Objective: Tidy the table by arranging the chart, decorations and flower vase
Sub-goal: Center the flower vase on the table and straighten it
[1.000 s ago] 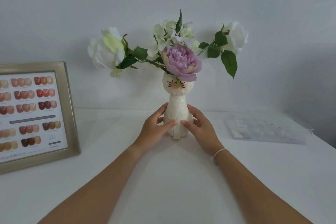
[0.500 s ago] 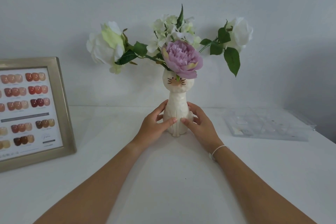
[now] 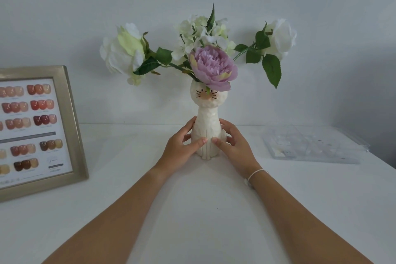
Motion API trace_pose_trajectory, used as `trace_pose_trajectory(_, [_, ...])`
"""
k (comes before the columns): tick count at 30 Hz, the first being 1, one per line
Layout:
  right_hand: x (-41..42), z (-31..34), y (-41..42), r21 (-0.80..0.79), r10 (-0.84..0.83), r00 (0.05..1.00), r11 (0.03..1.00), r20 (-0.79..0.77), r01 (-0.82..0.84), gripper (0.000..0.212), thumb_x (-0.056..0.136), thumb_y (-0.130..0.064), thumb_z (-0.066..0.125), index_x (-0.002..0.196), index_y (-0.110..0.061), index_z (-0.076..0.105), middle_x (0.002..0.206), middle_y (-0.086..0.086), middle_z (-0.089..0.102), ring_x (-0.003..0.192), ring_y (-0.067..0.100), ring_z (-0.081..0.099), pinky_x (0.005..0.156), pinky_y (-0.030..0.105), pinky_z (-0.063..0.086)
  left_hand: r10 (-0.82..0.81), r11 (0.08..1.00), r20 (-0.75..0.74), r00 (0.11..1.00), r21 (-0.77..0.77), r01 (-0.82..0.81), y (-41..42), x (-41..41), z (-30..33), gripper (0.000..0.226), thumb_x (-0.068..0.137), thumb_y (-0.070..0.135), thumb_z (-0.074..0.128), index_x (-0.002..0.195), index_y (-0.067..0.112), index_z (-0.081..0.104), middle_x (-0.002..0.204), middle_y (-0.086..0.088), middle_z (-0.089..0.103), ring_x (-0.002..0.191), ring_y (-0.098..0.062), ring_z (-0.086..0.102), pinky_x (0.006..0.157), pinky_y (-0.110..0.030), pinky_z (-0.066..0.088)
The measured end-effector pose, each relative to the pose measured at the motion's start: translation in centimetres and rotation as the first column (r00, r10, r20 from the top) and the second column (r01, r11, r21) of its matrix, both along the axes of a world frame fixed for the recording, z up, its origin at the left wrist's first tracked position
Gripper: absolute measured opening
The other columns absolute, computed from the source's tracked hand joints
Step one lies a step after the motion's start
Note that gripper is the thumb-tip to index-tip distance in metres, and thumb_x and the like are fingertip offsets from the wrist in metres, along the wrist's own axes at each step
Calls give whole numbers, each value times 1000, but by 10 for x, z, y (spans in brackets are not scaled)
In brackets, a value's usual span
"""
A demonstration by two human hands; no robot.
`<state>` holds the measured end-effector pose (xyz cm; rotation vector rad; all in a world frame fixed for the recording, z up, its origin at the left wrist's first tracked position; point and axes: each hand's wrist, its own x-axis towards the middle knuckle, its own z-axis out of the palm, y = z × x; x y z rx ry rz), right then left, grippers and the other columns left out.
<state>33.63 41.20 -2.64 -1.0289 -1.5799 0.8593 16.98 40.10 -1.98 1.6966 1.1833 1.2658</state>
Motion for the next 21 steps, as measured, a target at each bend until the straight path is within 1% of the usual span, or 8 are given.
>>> trace_pose_trajectory(3, [0, 0, -1, -3, -9, 1000, 1000, -1, 9, 50, 82, -24, 64, 128, -33, 45, 129, -5, 54, 104, 11, 59, 82, 18, 47, 8, 1000, 2, 1000, 0, -8, -1, 0, 0, 66, 82, 31, 64, 140, 33, 32, 142, 12, 45, 126, -13, 47, 104, -41, 43])
trace_pose_trajectory(5, [0, 1, -4, -16, -26, 1000, 1000, -7, 26, 52, 82, -27, 65, 128, -35, 43, 130, -8, 52, 105, 9, 57, 80, 13, 44, 28, 1000, 10, 1000, 8, -28, -3, 0, -1, 66, 82, 32, 65, 140, 33, 33, 142, 13, 45, 126, -11, 47, 103, -34, 43])
trace_pose_trajectory(7, [1, 2, -6, -36, -53, 999, 998, -10, 52, 55, 81, -33, 65, 130, -38, 41, 129, -12, 48, 110, 11, 54, 84, 17, 41, 57, 998, 41, 998, 11, -57, -6, -1, -1, 66, 81, 31, 66, 139, 33, 34, 143, 13, 43, 125, -10, 47, 100, -28, 42])
trace_pose_trajectory(9, [5, 3, -11, -45, -74, 997, 996, -25, 73, 55, 81, -35, 64, 130, -39, 40, 128, -13, 46, 113, 12, 52, 90, 23, 39, 83, 997, 59, 995, 0, -84, -11, -4, -2, 65, 81, 33, 65, 138, 35, 34, 144, 14, 41, 124, -8, 46, 98, -27, 40])
trace_pose_trajectory(12, [12, 7, -18, -22, -111, 991, 994, -78, 110, 51, 84, -33, 61, 130, -37, 40, 131, -8, 46, 113, 13, 51, 90, 25, 38, 103, 995, 81, 991, 3, -103, -24, -12, -1, 64, 80, 38, 65, 136, 41, 35, 143, 17, 41, 121, -3, 47, 93, -23, 38])
trace_pose_trajectory(15, [20, 16, -25, -4, -169, 972, 985, -161, 171, 48, 85, -31, 60, 130, -34, 41, 134, -3, 47, 112, 14, 51, 90, 27, 40, 121, 990, 168, 978, 45, -130, -38, -25, 8, 60, 80, 39, 65, 133, 46, 38, 142, 20, 42, 122, -2, 47, 90, -18, 37])
trace_pose_trajectory(18, [32, 34, -30, 17, -199, 950, 978, -241, 209, 46, 86, -28, 59, 129, -29, 43, 136, 2, 47, 110, 14, 53, 99, 36, 43, 175, 970, 243, 954, 121, -209, -51, -39, 23, 58, 78, 41, 65, 131, 44, 41, 138, 18, 45, 121, -3, 48, 94, -21, 38])
trace_pose_trajectory(21, [47, 65, -31, 77, -239, 920, 958, -311, 275, 45, 86, -24, 59, 128, -25, 45, 135, 6, 47, 104, 9, 54, 100, 38, 43, 262, 913, 316, 912, 225, -341, -61, -51, 41, 51, 83, 34, 62, 130, 40, 44, 135, 14, 48, 119, -5, 51, 95, -25, 41])
